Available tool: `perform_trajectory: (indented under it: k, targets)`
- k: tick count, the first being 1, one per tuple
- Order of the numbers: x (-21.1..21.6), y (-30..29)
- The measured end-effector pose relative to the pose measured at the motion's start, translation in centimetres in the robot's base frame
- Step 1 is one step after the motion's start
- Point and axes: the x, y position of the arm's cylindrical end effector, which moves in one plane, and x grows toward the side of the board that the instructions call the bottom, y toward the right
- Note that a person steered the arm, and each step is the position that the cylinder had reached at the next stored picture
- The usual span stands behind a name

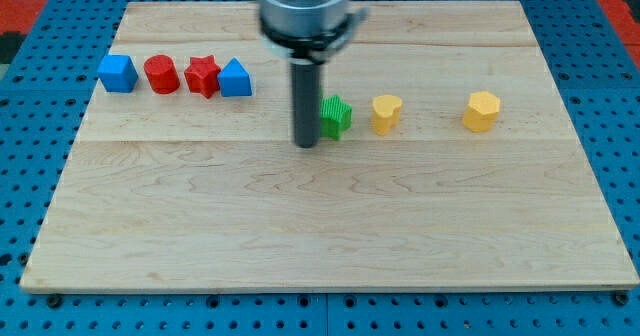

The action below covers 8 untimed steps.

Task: Slide the green star towards the blue triangle

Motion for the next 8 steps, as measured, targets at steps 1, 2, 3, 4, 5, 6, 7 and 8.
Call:
perform_trajectory:
  k: [1, 2, 3, 4, 5, 6, 7, 8]
  targets:
    - [-0.1, -7.2]
    - [-3.7, -7.2]
    - [-5.2, -2.9]
    - [-7.0, -0.3]
    - [-9.2, 2.0]
    - [-9.2, 4.9]
    - [-9.4, 5.8]
    - [-9.1, 6.6]
